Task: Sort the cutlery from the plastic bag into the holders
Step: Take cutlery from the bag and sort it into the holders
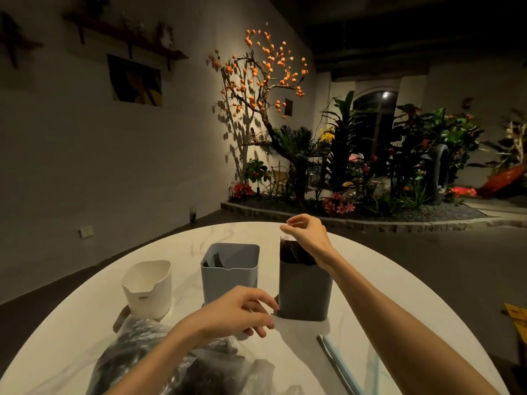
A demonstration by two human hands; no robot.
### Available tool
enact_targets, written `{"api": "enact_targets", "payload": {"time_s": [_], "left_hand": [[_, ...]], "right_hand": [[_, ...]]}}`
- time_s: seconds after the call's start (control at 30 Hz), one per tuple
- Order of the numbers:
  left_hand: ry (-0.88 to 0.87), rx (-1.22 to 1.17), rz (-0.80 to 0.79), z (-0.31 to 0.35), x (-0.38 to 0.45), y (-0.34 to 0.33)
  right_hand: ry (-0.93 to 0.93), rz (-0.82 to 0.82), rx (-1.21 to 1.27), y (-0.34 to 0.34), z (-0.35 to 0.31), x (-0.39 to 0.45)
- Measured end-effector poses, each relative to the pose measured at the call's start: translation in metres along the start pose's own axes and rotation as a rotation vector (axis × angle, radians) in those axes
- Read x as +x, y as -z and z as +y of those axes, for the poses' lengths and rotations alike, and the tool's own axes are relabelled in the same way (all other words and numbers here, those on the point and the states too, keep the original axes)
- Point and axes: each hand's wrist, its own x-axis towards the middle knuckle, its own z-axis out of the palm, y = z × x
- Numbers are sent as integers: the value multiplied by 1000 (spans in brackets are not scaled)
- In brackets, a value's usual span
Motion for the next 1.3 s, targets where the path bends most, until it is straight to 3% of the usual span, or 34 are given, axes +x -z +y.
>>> {"api": "enact_targets", "payload": {"time_s": [0.13,0.27,0.33,0.4,0.47,0.53,0.63,0.73,0.83,0.93,1.13,1.3], "left_hand": [[-59,57,35,7,-18,1],[-106,199,-4,7,-55,-18],[-55,449,-42,3,-71,-32],[0,779,-53,-1,-85,-44],[79,863,-52,1,-100,-46],[156,765,-48,-1,-116,-38],[142,666,-9,-1,-139,-25],[149,617,153,1,-157,-21],[75,537,327,-2,-166,-17],[57,509,362,-4,-174,-10],[81,403,371,-4,-175,-10],[116,304,464,-25,-172,-2]], "right_hand": [[113,51,18,12,-24,-39],[134,-268,-24,7,-26,-116],[116,-386,-48,1,-17,-156],[118,-369,-61,-5,-8,-188],[119,-336,-85,-10,-3,-216],[102,-379,-130,-16,0,-238],[117,-608,-189,-28,-2,-257],[194,-732,-232,-41,-12,-263],[229,-709,-191,-56,-23,-264],[250,-644,-194,-77,-32,-260],[239,-632,-635,-120,-41,-256],[289,-518,-730,-125,-47,-256]]}}
